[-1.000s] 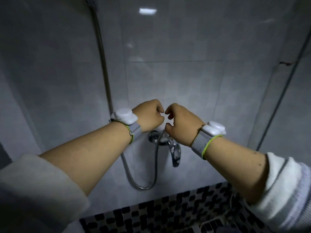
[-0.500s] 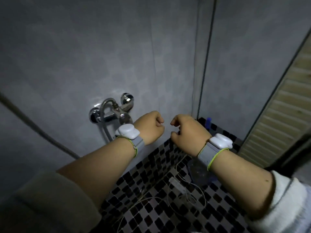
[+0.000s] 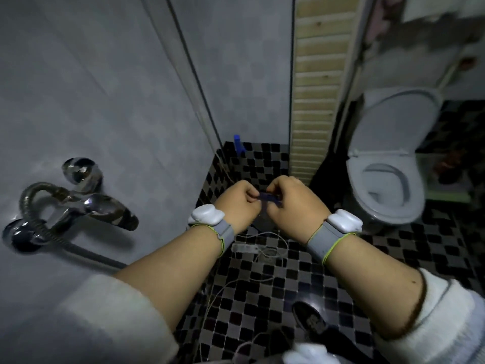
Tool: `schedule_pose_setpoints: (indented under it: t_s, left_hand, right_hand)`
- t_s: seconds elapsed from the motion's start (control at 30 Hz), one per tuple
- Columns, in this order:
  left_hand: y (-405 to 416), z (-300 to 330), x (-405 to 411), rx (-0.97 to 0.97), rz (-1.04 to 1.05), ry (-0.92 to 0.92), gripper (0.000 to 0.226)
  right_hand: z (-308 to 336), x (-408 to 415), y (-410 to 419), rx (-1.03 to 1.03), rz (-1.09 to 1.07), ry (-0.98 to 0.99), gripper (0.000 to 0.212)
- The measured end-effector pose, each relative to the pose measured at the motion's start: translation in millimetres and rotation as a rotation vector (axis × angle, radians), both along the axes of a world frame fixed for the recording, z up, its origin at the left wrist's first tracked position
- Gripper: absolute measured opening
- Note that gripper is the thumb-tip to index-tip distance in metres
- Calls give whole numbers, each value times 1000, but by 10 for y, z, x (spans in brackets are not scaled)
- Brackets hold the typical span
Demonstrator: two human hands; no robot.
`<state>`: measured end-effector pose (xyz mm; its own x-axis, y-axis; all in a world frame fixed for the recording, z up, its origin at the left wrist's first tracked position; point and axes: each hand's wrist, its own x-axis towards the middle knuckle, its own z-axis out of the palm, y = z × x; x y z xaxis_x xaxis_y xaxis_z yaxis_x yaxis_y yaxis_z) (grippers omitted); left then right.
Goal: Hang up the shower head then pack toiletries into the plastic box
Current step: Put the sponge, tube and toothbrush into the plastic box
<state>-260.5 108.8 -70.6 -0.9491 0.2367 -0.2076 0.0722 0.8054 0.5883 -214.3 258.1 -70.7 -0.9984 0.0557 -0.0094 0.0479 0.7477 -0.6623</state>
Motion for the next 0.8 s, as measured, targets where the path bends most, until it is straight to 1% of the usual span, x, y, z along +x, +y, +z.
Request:
schedule_pose_setpoints:
  t_s: [0.2,0.43,0.53,0.6,0.8]
  left_hand:
    - [415,-200,237,18,-180,-57,8]
    - [835,-329,507,56,-332,-113,9]
    - [1074,-376,713,56,-390,-114,8]
    - [1149,-406,813,65,-418,-122,7]
    - [1654,-460,1373,3,-602,-95,8]
  right_hand:
    - [-109,518,249,0,-225,-49,23]
    - [-168,1045,586,-1,-403,-109,26]
    - [-204,1334,765,0,-483,-120,26]
    - [-220,1456,857,8,-493,-118,23]
    - [-233,2168,1312,6,-631,-122,19]
